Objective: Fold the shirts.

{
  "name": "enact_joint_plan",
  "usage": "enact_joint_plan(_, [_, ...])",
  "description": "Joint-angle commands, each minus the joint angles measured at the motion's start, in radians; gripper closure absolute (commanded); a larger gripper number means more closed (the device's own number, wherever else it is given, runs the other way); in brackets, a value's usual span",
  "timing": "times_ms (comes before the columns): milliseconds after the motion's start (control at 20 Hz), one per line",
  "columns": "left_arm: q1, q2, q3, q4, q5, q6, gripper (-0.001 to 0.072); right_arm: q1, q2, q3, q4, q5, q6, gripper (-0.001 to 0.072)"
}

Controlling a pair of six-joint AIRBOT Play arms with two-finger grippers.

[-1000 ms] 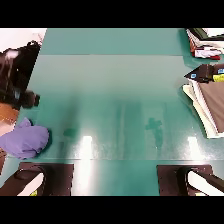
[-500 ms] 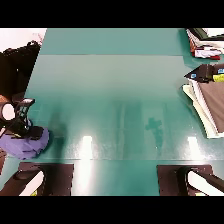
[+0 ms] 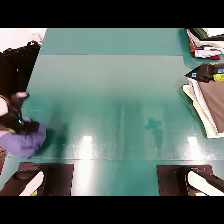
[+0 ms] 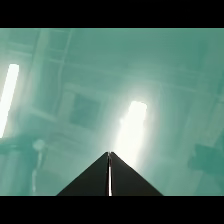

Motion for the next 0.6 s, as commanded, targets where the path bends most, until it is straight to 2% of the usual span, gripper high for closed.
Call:
enact_joint_plan(0, [-0.081,0.005,0.333,-0.021,-0.053,-0.006,0.0686,0.000,0.000,0.064,0.002,-0.018,0.000,0.0693])
enact_joint_plan(150, [-0.216,0.003,0.622,-0.021,-0.056,-0.028,0.0687,0.000,0.000,0.166,0.002,-0.047,0.000,0.0693])
enact_joint_plan(250, [-0.307,-0.007,0.730,-0.013,-0.055,-0.028,0.0688,0.000,0.000,0.225,0.001,-0.061,0.000,0.0693])
enact_joint_plan(400, [-0.450,-0.064,0.769,-0.012,-0.053,-0.031,0.0688,0.000,0.000,0.285,0.001,-0.076,0.000,0.0693])
enact_joint_plan(550, [-0.599,-0.195,0.769,-0.048,-0.033,-0.050,0.0687,0.000,0.001,0.305,0.001,-0.074,0.000,0.0693])
